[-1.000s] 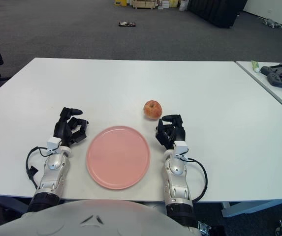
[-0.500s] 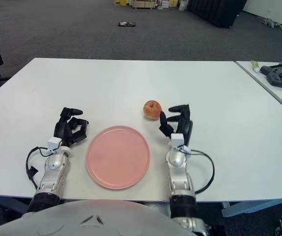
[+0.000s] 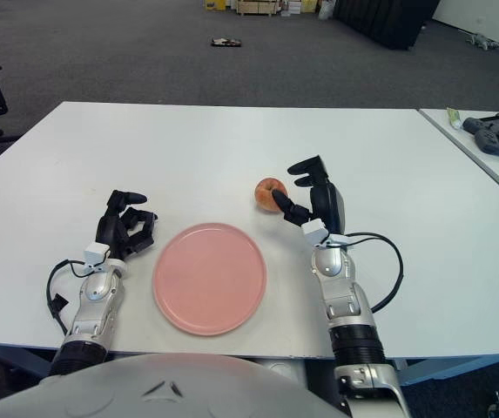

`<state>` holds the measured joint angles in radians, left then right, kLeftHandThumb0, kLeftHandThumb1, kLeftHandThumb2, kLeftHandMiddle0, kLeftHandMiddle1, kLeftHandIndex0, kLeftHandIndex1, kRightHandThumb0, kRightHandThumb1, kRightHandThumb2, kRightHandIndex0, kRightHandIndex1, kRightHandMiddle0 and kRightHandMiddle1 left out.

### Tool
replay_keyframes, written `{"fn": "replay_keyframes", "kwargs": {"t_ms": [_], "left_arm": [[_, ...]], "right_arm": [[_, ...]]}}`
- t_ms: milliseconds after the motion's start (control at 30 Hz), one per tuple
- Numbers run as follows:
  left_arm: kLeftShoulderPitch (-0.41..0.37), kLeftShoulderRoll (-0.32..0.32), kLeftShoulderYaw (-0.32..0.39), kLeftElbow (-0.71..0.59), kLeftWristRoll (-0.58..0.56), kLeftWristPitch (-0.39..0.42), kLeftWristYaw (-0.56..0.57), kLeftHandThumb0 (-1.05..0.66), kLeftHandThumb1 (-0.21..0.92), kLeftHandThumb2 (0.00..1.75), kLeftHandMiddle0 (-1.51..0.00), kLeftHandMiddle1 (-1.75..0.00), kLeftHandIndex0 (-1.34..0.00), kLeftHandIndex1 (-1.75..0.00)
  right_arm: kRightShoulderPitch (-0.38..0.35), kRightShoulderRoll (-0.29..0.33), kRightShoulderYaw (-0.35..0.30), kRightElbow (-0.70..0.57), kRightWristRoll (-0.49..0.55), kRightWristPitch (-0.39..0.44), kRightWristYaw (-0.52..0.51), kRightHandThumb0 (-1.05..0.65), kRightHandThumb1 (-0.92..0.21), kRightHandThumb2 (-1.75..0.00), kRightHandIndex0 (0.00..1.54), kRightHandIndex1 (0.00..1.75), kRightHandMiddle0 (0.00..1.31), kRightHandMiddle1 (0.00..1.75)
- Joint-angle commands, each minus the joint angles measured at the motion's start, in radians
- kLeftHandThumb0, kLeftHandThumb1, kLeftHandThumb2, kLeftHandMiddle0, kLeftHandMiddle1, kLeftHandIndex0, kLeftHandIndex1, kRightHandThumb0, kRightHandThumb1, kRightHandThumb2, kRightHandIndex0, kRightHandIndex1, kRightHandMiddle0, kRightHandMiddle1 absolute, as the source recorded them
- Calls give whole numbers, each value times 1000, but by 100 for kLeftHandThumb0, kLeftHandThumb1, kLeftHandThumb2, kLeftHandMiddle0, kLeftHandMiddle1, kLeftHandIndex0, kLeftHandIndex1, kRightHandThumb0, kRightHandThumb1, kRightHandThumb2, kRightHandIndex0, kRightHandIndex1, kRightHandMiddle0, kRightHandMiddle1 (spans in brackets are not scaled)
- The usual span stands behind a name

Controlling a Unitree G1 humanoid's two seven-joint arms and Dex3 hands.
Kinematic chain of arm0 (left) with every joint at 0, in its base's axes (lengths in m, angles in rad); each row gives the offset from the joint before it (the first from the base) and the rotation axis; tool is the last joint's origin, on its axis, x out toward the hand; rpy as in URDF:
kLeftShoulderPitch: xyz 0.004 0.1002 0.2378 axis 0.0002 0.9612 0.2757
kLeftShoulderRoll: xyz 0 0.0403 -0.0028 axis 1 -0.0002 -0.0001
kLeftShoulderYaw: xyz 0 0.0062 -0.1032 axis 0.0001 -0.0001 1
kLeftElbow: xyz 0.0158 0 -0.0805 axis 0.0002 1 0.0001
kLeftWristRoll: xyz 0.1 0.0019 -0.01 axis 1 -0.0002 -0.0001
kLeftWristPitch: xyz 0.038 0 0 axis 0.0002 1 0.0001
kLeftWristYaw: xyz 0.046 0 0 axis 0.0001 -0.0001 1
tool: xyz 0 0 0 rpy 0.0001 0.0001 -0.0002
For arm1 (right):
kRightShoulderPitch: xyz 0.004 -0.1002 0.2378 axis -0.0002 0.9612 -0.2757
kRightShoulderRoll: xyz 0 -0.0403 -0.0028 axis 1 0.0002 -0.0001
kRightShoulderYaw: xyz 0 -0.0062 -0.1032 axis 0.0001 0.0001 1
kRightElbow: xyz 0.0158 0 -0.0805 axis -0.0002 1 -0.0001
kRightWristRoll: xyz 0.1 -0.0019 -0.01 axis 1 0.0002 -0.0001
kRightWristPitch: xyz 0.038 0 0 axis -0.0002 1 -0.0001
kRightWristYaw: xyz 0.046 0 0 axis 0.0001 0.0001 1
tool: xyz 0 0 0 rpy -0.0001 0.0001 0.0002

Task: Put the apple into the plate.

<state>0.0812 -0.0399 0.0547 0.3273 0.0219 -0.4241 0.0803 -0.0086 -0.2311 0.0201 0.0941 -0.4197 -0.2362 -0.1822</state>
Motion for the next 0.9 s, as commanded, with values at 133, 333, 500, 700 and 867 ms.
{"fn": "replay_keyframes", "kwargs": {"t_ms": [133,333,500,700,867], "left_arm": [[-24,3,2,7,-6,-11,-3,-1,53,96,-58,-142,-32,-175],[-25,5,2,7,0,-9,4,-1,53,96,-58,-142,-32,-175],[-27,5,2,7,2,-5,6,-1,54,96,-58,-142,-32,-175],[-28,5,3,6,5,-4,9,-1,54,95,-58,-142,-32,-175],[-28,6,3,6,6,-3,10,-1,53,96,-58,-141,-33,-175]], "right_arm": [[-73,-45,25,-55,-46,117,79,-80,-60,-70,0,29,0,25],[-128,-59,51,-30,-64,149,108,-83,-56,-69,0,5,0,5],[-161,-82,76,11,-72,129,129,-87,-54,-69,0,1,0,1],[-234,-93,121,111,-89,132,151,-97,-60,-60,0,0,0,0],[-270,-93,142,163,-91,144,166,-99,-61,-54,0,0,0,0]]}}
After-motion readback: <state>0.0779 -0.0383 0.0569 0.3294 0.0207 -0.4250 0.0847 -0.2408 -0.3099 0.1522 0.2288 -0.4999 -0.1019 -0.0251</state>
